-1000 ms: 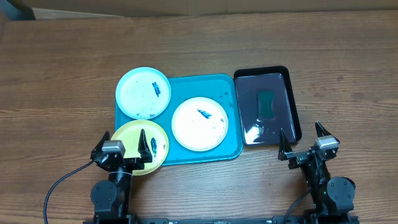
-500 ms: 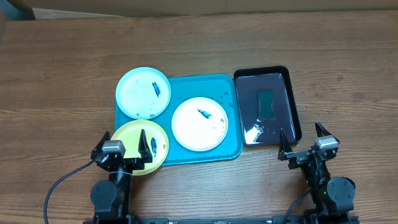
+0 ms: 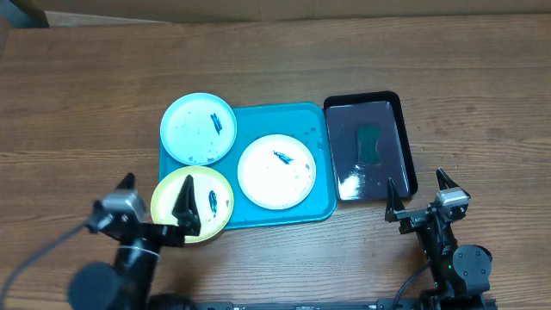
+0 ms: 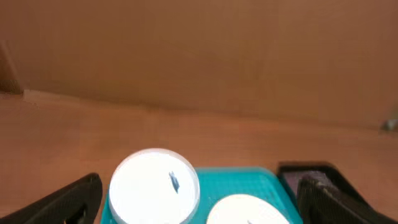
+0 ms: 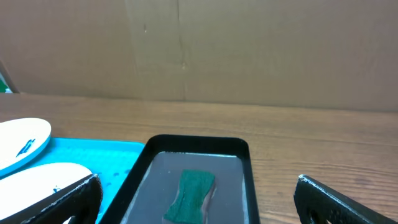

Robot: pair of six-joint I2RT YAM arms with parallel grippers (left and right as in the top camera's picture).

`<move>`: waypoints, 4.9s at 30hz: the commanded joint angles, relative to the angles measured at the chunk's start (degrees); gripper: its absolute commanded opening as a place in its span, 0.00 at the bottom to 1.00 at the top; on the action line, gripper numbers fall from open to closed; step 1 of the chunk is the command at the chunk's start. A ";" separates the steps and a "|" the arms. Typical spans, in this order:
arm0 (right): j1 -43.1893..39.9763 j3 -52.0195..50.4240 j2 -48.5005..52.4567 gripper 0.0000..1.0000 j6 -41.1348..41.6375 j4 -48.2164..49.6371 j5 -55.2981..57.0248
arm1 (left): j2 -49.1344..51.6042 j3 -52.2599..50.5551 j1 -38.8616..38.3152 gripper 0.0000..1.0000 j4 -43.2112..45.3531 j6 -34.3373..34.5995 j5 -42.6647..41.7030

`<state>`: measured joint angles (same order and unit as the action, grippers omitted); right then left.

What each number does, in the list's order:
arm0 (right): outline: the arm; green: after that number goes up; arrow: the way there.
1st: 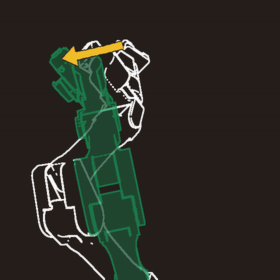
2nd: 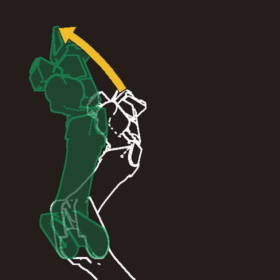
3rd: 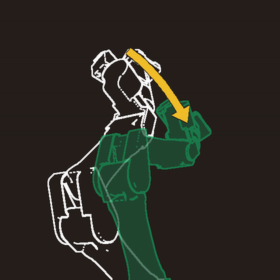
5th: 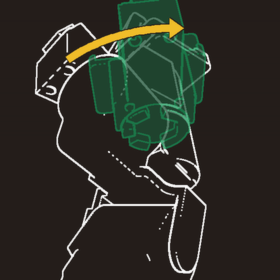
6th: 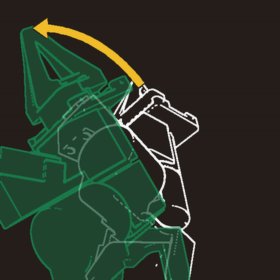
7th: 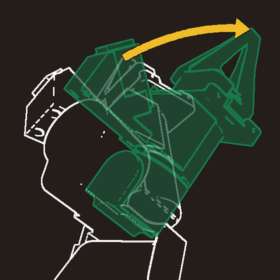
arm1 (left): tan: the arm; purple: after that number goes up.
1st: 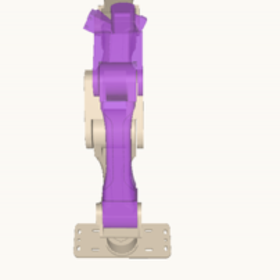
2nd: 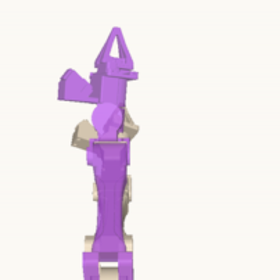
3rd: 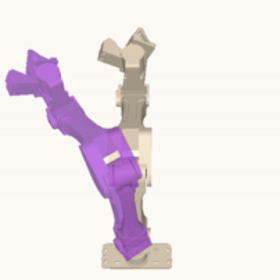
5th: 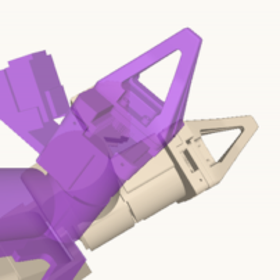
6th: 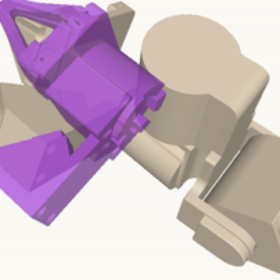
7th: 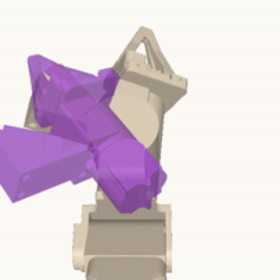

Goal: Clean dirty plates on tray and stack at the side
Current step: 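Move the left gripper over the tray toward the white plate's left rim, then lower the left gripper and grip the white plate's left rim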

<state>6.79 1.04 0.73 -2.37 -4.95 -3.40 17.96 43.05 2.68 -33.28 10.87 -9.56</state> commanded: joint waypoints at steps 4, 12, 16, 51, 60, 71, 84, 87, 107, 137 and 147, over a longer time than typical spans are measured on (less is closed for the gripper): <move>-0.15 -0.59 -0.55 1.00 -0.26 0.33 0.55 | 30.82 36.04 0.20 1.00 -31.71 -2.56 -7.45; -0.15 -0.59 -0.55 1.00 -0.26 0.31 0.55 | 58.01 62.05 0.20 0.97 -58.18 -2.51 -18.32; -0.15 -0.59 -0.55 1.00 -0.26 0.31 0.55 | 64.28 61.79 -0.72 0.04 -61.79 -1.40 -18.10; -0.15 -0.59 -0.55 1.00 -0.26 0.31 0.55 | 69.70 14.32 -16.26 0.27 -18.91 27.96 -3.56; -0.15 -0.59 -0.55 1.00 -0.26 0.31 0.55 | 69.70 13.77 -17.92 0.26 -17.31 36.92 -3.02; -0.15 -0.59 -0.55 1.00 -0.26 0.33 0.55 | 69.70 13.73 -25.97 0.45 -16.63 43.63 5.95; -0.15 -0.59 -0.55 1.00 -0.26 0.31 0.55 | 70.66 13.66 -28.83 0.36 -15.82 46.01 7.41; -0.15 -0.59 -0.55 1.00 -0.26 0.33 0.55 | 72.46 13.66 -29.14 0.34 -15.63 47.43 7.91; -0.15 -0.59 -0.55 1.00 -0.26 0.31 0.55 | 78.31 13.66 -29.42 0.23 -14.36 47.43 7.06; -0.15 -0.59 -0.55 1.00 -0.26 0.31 0.55 | 78.31 13.20 -30.10 0.19 -14.82 47.45 9.68; -0.15 -0.59 -0.55 1.00 -0.26 0.31 0.55 | 78.31 11.43 -30.10 0.15 -13.20 47.47 9.94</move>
<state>6.79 1.04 0.64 -2.37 -4.95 -3.40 95.81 55.59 -27.16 -46.87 57.12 -0.89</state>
